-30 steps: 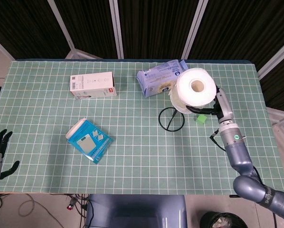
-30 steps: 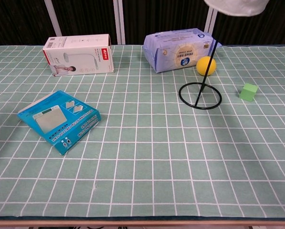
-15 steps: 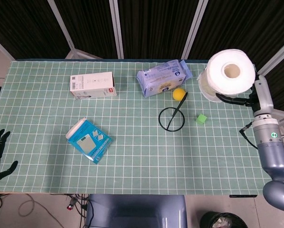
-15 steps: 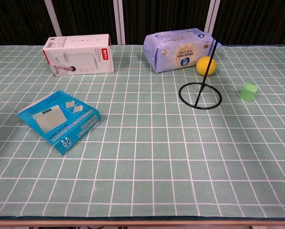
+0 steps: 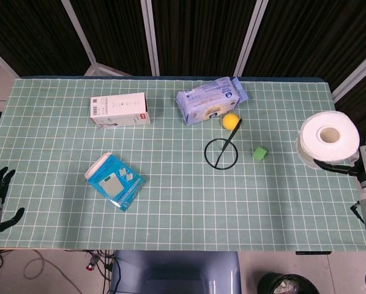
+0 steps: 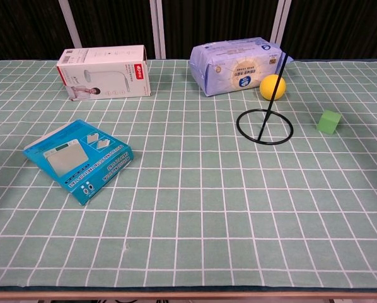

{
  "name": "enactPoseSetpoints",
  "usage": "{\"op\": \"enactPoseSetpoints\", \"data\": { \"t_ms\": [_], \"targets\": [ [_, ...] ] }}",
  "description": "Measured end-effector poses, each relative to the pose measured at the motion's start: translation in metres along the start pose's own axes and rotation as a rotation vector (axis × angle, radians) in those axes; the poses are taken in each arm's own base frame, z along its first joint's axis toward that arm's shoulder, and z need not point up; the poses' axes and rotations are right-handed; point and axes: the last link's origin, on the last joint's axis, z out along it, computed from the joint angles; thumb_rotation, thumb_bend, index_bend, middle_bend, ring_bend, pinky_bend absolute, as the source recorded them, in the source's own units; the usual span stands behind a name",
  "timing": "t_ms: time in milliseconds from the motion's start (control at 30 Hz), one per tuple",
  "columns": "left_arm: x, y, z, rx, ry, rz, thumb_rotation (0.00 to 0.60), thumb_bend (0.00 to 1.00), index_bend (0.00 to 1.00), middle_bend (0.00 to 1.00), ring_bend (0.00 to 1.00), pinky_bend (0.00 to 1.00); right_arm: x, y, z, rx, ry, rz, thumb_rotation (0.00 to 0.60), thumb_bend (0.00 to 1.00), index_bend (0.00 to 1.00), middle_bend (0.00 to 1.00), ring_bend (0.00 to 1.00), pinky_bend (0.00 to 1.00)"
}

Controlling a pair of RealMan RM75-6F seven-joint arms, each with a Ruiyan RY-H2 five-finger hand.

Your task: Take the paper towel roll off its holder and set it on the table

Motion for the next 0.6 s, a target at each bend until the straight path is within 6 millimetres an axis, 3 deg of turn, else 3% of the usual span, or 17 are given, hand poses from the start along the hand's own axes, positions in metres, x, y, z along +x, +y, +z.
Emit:
{"op": "enactPoseSetpoints", "data": {
  "t_ms": [133,267,600],
  "targets": [
    [0.001,-0.002,0.000,0.005,0.005,-0.005,0.600,0.24,0.08,0.00,0.00,0.00,-0.023,0.021,-0.023,-0.027,-0.075,0.022,0.600,0.00,0.29,0.30,0.30,0.22],
    [0.002,-0.002,0.000,0.003,0.005,-0.011,0.600,0.24,0.08,0.00,0.00,0.00,-0.064,0.039,-0.042,-0.050,-0.171,0.100,0.600,0.00,0.29,0.30,0.30,0.22],
    [0.005,-0.007,0.001,0.014,0.009,-0.025,0.600,0.24,0.08,0.00,0.00,0.00,-0.167,0.053,-0.046,-0.066,-0.342,0.276,0.600,0.00,0.29,0.30,0.30,0.22]
  ]
}}
